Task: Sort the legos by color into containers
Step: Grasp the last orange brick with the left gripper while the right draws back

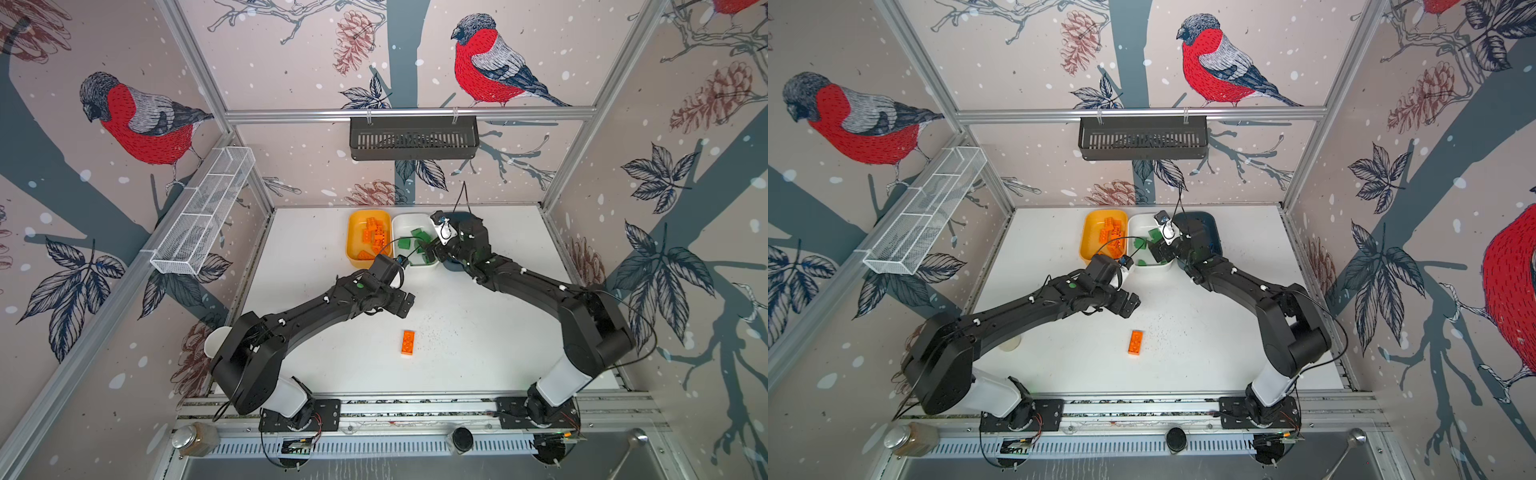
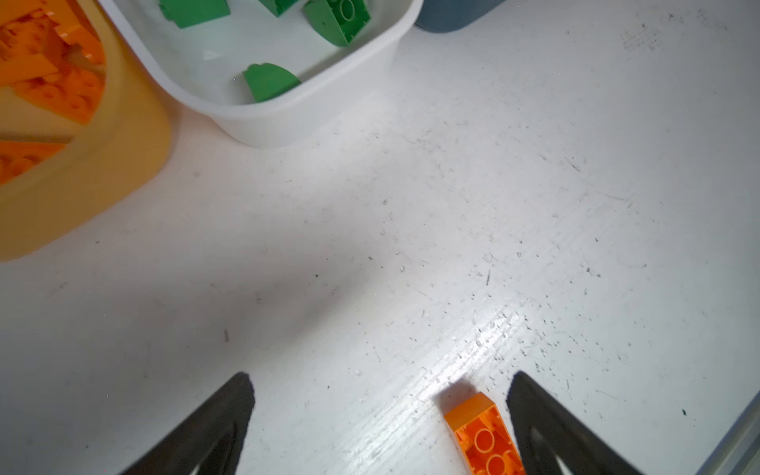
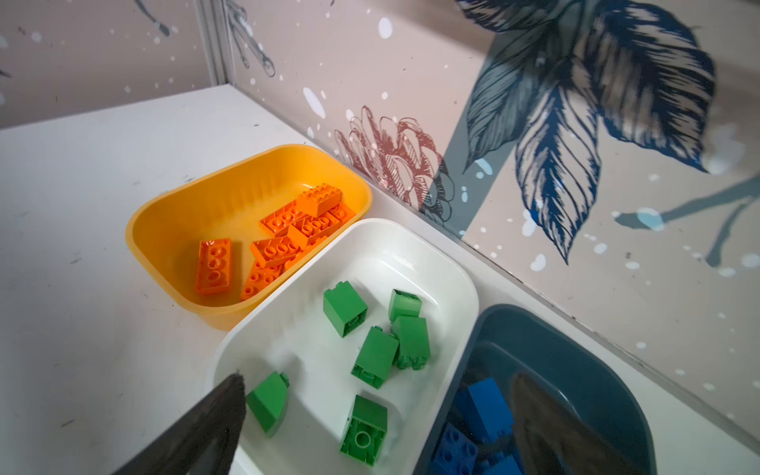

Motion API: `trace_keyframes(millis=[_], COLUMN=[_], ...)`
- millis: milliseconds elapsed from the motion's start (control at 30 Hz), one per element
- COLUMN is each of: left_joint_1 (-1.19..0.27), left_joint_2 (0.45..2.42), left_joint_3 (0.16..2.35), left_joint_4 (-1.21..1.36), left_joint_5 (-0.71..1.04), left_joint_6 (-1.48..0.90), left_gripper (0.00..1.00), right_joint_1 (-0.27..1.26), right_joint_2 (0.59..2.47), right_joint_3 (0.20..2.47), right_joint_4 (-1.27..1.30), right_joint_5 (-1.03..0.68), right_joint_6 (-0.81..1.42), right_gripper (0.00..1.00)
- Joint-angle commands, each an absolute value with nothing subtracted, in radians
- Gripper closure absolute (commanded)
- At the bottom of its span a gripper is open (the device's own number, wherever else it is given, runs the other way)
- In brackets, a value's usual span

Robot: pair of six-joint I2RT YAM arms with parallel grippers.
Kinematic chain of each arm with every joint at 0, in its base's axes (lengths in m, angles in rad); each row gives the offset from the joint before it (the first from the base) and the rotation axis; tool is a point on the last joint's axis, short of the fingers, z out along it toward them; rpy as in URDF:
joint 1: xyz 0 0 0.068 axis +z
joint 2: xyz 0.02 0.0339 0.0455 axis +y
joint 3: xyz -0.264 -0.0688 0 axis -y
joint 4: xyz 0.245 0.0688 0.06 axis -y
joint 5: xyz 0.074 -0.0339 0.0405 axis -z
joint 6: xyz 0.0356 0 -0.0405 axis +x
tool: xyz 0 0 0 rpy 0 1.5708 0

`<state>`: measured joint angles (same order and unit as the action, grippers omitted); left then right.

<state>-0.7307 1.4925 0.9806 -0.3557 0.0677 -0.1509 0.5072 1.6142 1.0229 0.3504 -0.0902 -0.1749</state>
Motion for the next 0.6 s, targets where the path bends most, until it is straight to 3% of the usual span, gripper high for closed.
trace_keyframes(millis=[0, 233, 567], left_joint_1=[-0.749, -0.859, -0.981], left_joint_2=[1.508, 1.550, 1.694], left_joint_3=[0.991, 0.965, 0.971], left_joint_4=[-0.419, -0.488, -0.471], left_joint_5=[0.089, 0.025, 0.046], left_joint_6=[-0.227, -0.521, -0.635], left_gripper=[0.03, 0.05, 0.15], right_joint_1=[0.489, 0.439, 0.352], right_joint_2=[1.531, 1.347, 1.259], right_joint_3=[0.949, 0.766, 0.724], right_joint_4=[0.433, 0.443, 0.294], right_joint_5=[-0.010, 0.194, 0.216], right_joint_6=[-0.036, 0.255, 0.380], right_gripper=[0.00, 0.00, 0.01])
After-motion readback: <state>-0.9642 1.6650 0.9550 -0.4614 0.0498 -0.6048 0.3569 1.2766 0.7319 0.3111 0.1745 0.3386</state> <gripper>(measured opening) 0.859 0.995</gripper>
